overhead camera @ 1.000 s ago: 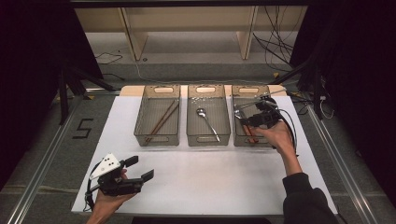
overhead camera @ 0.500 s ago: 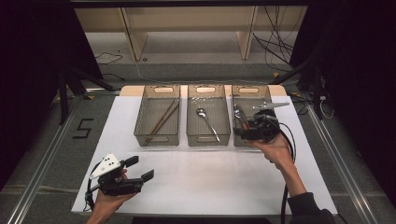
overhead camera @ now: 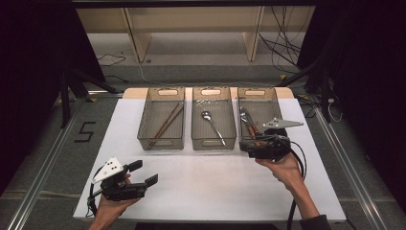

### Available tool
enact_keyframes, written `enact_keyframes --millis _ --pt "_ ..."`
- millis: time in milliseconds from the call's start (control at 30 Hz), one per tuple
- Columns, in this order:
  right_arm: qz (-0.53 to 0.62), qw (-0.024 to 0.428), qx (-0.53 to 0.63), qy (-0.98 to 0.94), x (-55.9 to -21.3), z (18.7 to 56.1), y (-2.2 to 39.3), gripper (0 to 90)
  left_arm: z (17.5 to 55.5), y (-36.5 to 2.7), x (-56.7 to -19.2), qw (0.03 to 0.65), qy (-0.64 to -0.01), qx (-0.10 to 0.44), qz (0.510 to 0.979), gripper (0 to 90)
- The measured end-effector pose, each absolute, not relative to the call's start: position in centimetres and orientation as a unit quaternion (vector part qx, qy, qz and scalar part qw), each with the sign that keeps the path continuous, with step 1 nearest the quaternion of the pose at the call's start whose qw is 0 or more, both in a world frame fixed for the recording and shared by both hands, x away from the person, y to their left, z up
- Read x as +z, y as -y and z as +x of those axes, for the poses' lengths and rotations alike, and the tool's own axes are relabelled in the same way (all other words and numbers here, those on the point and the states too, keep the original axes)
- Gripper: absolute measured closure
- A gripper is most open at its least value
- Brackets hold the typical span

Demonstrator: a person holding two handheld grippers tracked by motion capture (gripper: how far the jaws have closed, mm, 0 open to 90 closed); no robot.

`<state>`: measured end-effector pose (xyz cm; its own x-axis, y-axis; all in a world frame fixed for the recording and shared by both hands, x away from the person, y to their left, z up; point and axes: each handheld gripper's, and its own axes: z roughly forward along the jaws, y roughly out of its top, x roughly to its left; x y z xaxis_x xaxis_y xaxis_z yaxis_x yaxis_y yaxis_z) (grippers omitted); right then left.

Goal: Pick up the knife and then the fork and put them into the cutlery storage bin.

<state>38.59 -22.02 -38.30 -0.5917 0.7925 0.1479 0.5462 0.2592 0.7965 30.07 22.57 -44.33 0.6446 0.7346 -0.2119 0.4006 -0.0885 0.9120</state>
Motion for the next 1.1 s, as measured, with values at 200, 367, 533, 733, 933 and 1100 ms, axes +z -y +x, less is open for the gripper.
enact_keyframes --millis 200,367,533,733,933,1100 --pt "0.429 0.140 0.441 -0.776 -38.8 37.7 22.2 25.0 30.1 -22.6 -44.3 0.548 -0.393 0.152 0.722 15.8" --pt "0.426 0.140 0.451 -0.772 -39.4 36.8 22.4 24.3 30.1 -22.5 -44.4 0.547 -0.393 0.150 0.724 15.8" --pt "0.422 0.142 0.465 -0.765 -40.0 35.7 22.7 24.4 30.1 -22.5 -44.4 0.546 -0.393 0.149 0.725 15.8" --pt "0.415 0.145 0.469 -0.766 -41.1 34.4 22.8 24.1 30.1 -22.4 -44.4 0.546 -0.391 0.145 0.726 15.8" --pt "0.410 0.144 0.481 -0.761 -42.0 33.3 22.9 23.0 30.1 -22.3 -44.4 0.546 -0.391 0.143 0.727 15.8" --pt "0.407 0.145 0.490 -0.757 -42.5 32.6 23.2 22.1 30.0 -22.2 -44.4 0.546 -0.388 0.141 0.729 15.8"
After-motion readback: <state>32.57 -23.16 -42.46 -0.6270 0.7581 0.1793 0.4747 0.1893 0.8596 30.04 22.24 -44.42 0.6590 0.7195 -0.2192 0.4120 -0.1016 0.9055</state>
